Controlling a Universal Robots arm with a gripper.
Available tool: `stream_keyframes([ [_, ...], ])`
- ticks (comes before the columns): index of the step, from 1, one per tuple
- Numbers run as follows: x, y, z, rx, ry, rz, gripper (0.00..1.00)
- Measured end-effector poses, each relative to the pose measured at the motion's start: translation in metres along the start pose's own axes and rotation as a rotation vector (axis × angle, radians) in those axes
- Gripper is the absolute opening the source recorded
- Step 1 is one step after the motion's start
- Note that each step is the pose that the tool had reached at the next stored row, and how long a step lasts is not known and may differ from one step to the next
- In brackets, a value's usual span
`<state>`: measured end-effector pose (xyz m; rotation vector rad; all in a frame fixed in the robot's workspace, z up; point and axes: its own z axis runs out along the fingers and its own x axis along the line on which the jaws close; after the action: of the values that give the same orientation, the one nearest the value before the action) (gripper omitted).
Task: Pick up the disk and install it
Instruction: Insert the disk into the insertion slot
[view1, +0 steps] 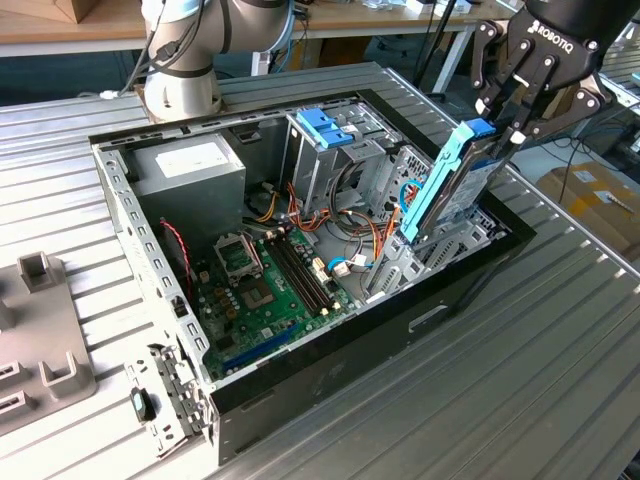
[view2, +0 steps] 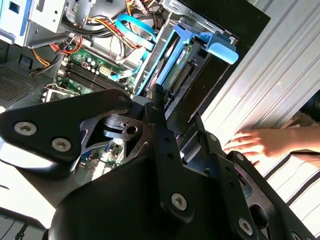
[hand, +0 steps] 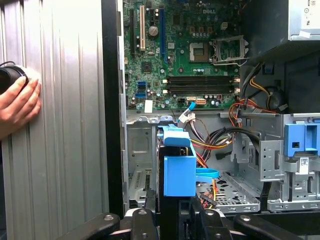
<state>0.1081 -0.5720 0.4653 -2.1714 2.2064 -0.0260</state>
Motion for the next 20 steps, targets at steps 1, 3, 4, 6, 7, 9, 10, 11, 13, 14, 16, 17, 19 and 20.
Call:
stream_keyframes([
  [1, 0.0, 0.0003, 0.0, 0.0, 0.0001, 0.0, 0.35],
  [3, 0.0, 0.0009, 0.0, 0.0, 0.0, 0.0, 0.35],
  [4, 0.0, 0.0009, 0.0, 0.0, 0.0, 0.0, 0.35],
  [6, 0.0, 0.0011, 0.0, 0.0, 0.0, 0.0, 0.35],
  [7, -0.0001, 0.0029, 0.0, 0.0, 0.0, 0.0, 0.35],
  [9, 0.0, 0.003, 0.0, 0.0, 0.0, 0.0, 0.35],
  [10, -0.0001, 0.0031, 0.0005, 0.0, -0.0001, 0.0, 0.35],
  [11, 0.0, 0.0031, 0.0008, 0.0, -0.0001, 0.0, 0.35],
  [13, 0.0, 0.0031, 0.0008, 0.0, 0.0002, 0.0, 0.35],
  [14, 0.0, 0.0031, 0.0008, 0.0, 0.0002, 0.0, 0.35],
  [16, 0.0, 0.0031, 0.0013, 0.0, -0.0002, 0.0, 0.35],
  [17, 0.0, 0.0031, 0.0013, 0.0, -0.0001, 0.0, 0.35],
  [19, 0.0, 0.0032, 0.0013, 0.0, 0.0, 0.0, 0.35],
  [20, 0.0, 0.0032, 0.0013, 0.0, 0.0001, 0.0, 0.35],
])
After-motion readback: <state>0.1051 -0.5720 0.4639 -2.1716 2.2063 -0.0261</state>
